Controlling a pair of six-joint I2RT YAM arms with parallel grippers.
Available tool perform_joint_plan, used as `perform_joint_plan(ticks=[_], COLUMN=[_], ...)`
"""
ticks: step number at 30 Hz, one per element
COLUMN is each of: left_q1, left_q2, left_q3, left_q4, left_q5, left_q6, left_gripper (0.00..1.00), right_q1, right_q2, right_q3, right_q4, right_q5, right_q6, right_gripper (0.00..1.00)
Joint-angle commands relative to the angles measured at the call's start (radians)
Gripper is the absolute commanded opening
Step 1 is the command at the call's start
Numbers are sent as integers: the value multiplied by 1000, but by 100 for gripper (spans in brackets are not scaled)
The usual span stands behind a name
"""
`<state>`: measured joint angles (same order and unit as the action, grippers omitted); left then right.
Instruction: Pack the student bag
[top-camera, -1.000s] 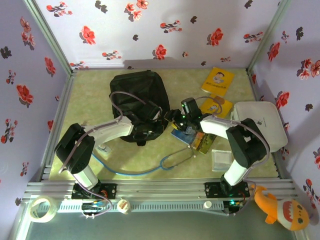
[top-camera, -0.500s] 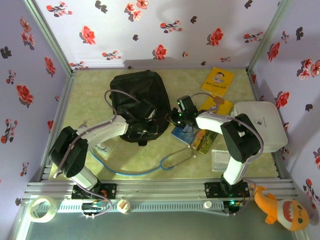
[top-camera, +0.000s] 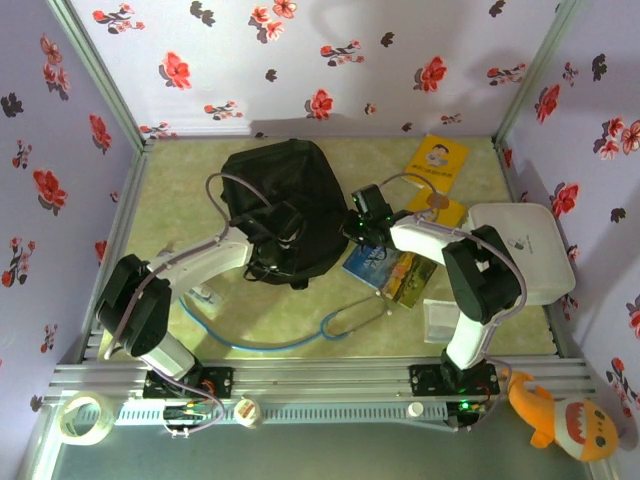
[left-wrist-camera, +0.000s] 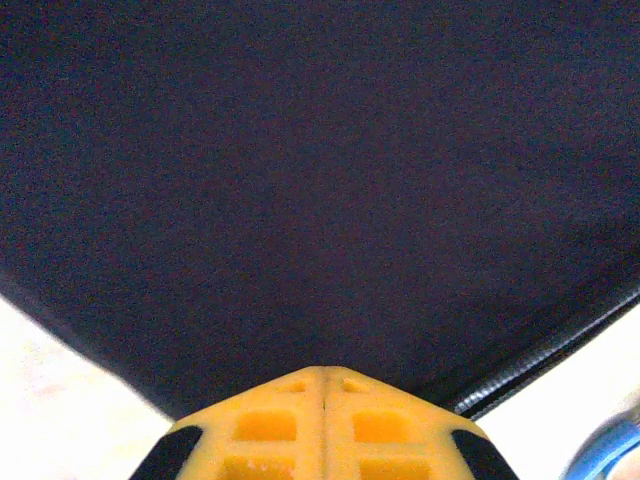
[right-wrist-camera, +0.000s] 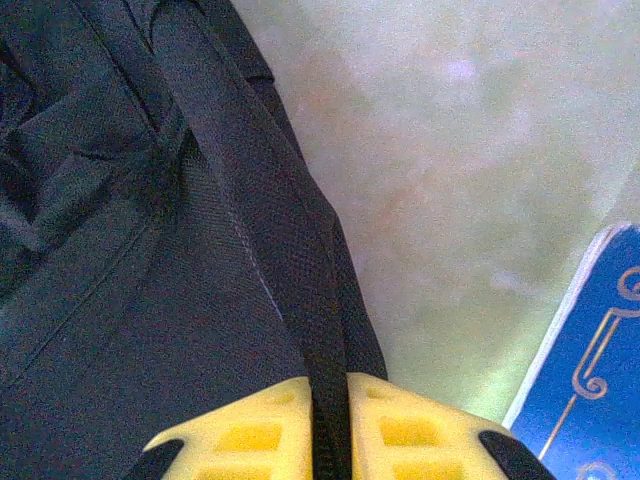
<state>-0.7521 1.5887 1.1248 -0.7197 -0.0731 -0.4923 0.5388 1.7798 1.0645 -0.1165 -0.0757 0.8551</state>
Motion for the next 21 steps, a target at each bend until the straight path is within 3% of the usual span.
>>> perform_joint_plan(ticks=[1, 6, 9, 16, 21], left_q1=[10, -6, -23, -89, -107], left_q2=[-13, 28, 59, 104, 104], left_q3=[26, 58, 85, 73, 38], left_q4=[-52, 76, 125, 269, 371], left_q5=[-40, 91, 119, 141, 138], left_q6=[22, 13, -3, -185, -272], left_gripper=[0, 0, 0, 0, 0], right_q1=[-22, -34, -36, 5, 13], right_q2=[12, -89, -177, -304, -283], right_q3=[32, -30, -117, -280, -314], right_q4=[-28, -27, -17, 35, 102], right_q5=[53, -135, -181, -226, -241], right_q6=[-40, 24, 112, 282, 349], right_gripper=[17, 44, 55, 69, 72])
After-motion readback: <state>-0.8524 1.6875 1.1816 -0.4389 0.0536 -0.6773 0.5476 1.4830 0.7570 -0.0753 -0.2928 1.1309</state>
